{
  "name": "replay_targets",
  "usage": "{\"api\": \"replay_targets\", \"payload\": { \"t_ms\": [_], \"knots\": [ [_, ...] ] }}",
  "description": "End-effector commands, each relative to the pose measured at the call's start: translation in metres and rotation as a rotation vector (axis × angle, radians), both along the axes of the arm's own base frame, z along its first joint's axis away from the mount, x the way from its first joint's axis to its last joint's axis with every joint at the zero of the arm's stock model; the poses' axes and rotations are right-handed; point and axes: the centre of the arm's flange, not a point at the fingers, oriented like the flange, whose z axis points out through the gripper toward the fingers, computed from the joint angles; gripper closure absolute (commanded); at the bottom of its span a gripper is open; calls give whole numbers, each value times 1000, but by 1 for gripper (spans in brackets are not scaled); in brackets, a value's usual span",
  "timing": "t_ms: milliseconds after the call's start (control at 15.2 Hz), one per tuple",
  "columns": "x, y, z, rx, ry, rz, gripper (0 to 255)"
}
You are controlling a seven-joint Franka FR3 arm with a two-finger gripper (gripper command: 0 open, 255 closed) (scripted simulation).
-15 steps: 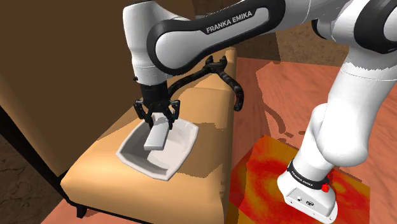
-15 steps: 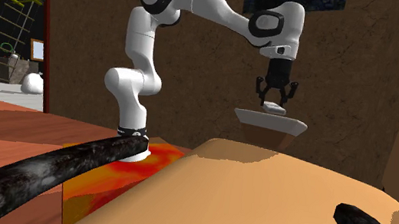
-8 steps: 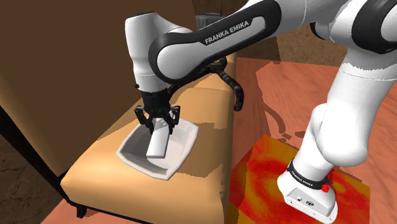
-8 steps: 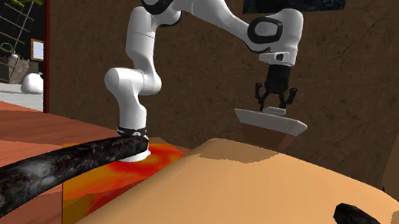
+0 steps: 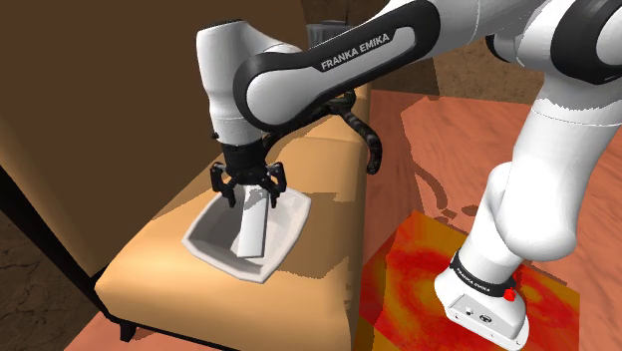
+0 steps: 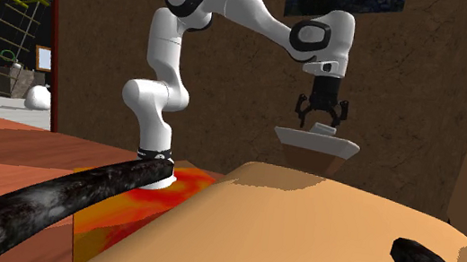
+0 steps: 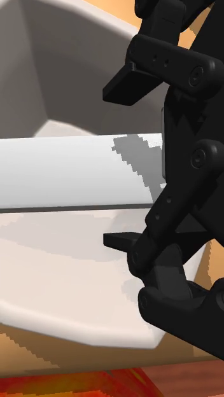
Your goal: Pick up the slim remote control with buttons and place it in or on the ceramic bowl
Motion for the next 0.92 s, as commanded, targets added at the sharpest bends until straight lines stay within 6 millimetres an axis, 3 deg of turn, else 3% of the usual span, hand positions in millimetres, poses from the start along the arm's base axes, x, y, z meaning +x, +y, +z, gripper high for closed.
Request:
{"api": "replay_targets", "payload": {
  "t_ms": [0, 66, 330, 858],
  "knots": [
    [0, 0, 0, 0, 0, 0, 0],
    [0, 0, 0, 0, 0, 0, 0],
    [3, 1, 50, 0, 0, 0, 0],
    [3, 1, 50, 0, 0, 0, 0]
  ]
}}
